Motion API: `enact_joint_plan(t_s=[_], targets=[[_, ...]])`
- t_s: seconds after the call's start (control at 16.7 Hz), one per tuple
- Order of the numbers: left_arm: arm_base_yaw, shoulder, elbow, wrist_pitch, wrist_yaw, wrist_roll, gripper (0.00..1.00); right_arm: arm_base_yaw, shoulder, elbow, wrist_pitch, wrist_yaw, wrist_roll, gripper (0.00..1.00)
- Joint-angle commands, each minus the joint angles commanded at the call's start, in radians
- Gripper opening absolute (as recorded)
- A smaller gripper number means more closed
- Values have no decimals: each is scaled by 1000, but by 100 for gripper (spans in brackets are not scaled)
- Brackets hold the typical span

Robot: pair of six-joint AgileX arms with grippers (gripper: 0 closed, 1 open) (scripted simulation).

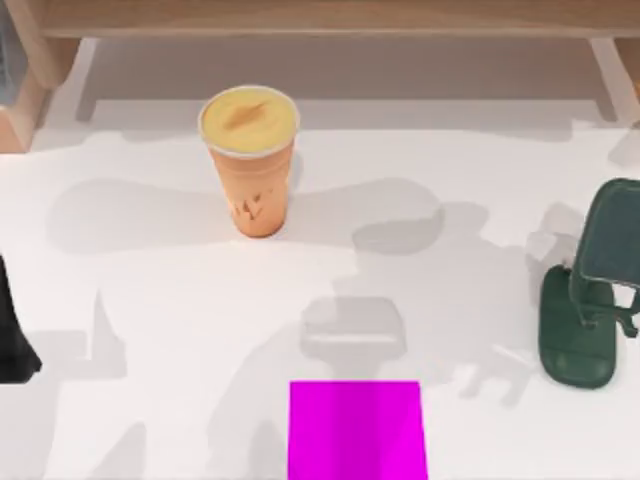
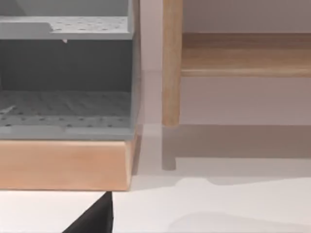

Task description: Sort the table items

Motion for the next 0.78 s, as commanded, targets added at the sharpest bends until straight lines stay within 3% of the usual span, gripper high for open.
enact_joint_plan(t_s=[0.42, 0.78], targets=[[0, 0, 0, 0, 0, 0, 100, -58, 442, 392, -251, -1, -243, 100], [0, 0, 0, 0, 0, 0, 100, -70, 528, 472, -303, 0, -293, 100]])
